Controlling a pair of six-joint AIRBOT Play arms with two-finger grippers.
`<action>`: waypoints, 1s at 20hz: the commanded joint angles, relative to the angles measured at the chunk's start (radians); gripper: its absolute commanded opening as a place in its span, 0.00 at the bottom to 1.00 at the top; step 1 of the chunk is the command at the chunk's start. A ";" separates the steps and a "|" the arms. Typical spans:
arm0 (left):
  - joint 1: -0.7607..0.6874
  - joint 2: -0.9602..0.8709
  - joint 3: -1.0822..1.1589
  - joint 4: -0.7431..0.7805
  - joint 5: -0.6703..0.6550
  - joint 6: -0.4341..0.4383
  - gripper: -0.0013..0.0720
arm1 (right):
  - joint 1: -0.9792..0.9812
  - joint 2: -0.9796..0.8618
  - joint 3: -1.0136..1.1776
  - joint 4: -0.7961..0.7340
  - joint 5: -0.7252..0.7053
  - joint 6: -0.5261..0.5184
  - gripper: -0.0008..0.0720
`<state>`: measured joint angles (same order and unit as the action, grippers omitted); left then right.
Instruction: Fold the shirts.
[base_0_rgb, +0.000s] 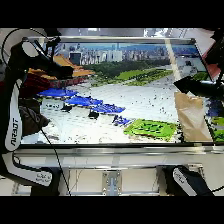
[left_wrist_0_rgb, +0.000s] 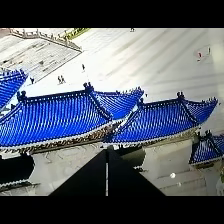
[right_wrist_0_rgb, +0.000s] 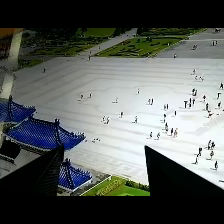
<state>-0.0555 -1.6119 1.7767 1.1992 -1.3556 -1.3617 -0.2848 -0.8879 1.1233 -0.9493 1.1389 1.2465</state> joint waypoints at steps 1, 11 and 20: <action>0.000 -0.001 0.000 0.000 0.000 0.000 0.04 | 0.001 0.000 0.001 0.000 0.000 0.000 0.78; 0.000 -0.001 0.000 0.000 0.000 0.000 0.04 | 0.001 0.000 0.001 -0.018 -0.054 -0.060 0.78; 0.014 -0.031 0.000 0.494 0.249 -0.129 0.72 | 0.001 0.000 0.002 0.029 -0.386 -0.077 0.78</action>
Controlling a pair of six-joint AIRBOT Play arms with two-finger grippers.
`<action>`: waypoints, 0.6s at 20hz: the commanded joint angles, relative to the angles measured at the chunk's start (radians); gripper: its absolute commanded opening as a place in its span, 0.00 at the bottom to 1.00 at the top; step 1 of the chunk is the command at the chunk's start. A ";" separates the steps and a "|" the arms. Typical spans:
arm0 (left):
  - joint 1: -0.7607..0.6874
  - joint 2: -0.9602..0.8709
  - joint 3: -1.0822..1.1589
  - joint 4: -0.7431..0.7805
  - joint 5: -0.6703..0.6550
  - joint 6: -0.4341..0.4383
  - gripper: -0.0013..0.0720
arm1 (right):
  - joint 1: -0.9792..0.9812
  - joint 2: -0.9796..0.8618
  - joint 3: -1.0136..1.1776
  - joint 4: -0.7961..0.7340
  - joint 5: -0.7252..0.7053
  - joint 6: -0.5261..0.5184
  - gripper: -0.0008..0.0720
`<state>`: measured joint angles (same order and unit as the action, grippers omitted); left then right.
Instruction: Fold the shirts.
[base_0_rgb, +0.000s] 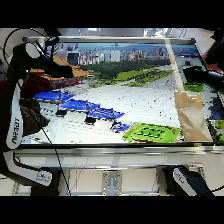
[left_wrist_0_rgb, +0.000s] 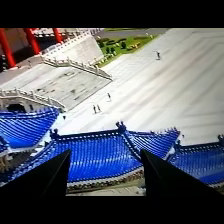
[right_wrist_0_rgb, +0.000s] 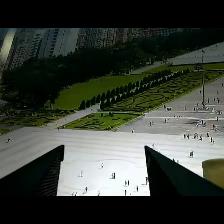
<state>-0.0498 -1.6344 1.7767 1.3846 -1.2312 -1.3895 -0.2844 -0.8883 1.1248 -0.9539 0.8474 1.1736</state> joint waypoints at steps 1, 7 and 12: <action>0.021 -0.009 0.000 0.465 0.153 -0.210 0.72 | 0.000 0.000 0.001 0.052 -0.103 -0.005 0.78; 0.233 0.016 0.000 0.758 -0.012 -0.467 0.72 | 0.000 0.000 0.000 0.060 -0.119 -0.005 0.78; 0.410 0.105 0.000 0.759 -0.092 -0.464 0.72 | 0.000 0.000 0.000 0.061 -0.098 -0.005 0.78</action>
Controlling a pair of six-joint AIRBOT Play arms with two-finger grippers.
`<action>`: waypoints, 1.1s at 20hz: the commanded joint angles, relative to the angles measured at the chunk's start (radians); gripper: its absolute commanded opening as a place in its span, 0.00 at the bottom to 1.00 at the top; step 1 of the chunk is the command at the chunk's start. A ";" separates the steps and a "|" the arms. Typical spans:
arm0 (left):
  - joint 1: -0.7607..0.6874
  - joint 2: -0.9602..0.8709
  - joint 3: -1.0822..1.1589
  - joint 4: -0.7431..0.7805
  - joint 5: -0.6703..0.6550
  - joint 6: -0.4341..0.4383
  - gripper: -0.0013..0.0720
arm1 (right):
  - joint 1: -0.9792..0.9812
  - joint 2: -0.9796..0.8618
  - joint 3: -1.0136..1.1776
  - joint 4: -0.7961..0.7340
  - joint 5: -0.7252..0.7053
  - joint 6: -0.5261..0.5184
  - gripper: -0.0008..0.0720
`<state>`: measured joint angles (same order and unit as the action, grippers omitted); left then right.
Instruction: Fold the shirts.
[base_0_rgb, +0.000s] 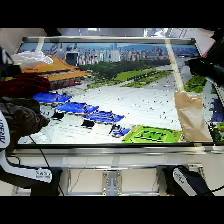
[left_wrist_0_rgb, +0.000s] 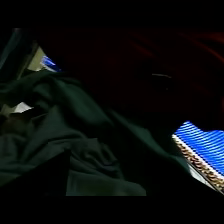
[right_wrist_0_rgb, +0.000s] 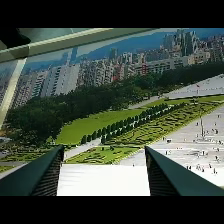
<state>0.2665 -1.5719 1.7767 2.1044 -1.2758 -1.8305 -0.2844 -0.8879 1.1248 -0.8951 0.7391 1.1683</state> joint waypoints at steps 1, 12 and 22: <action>0.126 0.053 0.000 0.040 -0.054 -0.021 0.72 | 0.000 0.000 0.000 0.003 0.017 0.001 0.78; 0.364 0.042 -0.003 -0.054 -0.254 0.006 0.92 | 0.000 0.000 0.000 0.002 0.095 0.000 0.78; 0.373 -0.157 -0.003 -0.206 -0.265 0.060 0.99 | 0.000 0.000 0.000 0.006 0.118 0.021 0.78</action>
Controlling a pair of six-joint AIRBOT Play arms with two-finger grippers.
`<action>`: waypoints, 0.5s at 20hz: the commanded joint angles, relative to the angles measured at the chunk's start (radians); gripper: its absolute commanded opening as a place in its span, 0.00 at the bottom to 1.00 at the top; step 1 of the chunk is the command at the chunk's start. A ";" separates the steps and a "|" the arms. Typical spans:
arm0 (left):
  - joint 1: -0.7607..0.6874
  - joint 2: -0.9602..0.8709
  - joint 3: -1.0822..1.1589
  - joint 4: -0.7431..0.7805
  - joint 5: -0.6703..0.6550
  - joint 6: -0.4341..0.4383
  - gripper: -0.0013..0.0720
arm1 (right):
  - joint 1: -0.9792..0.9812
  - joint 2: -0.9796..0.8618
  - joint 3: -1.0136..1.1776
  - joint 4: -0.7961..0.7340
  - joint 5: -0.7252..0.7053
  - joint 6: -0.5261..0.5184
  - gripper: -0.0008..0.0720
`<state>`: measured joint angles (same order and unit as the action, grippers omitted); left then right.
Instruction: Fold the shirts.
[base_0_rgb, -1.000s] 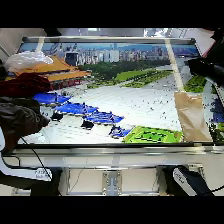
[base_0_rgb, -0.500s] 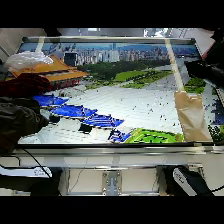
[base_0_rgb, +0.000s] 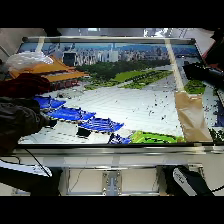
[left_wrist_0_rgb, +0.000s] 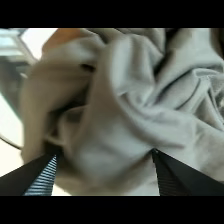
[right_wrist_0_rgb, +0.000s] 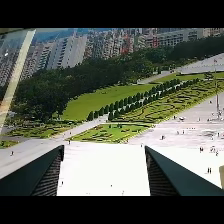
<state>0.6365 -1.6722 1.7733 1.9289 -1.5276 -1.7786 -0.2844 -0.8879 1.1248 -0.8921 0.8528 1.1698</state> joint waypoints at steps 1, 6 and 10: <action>0.003 -0.073 0.000 -0.030 -0.027 0.027 0.95 | 0.000 0.000 0.000 0.004 0.004 0.032 0.78; -0.007 -0.045 0.001 -0.100 -0.062 0.129 0.04 | 0.000 0.000 0.000 0.026 0.008 0.052 0.78; -0.048 0.100 0.001 -0.448 0.019 0.145 0.04 | 0.000 0.000 0.044 0.030 0.107 0.051 0.78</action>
<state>0.6144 -1.6524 1.7733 1.7264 -1.5620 -1.6630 -0.2844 -0.8883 1.1427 -0.8684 0.8948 1.2171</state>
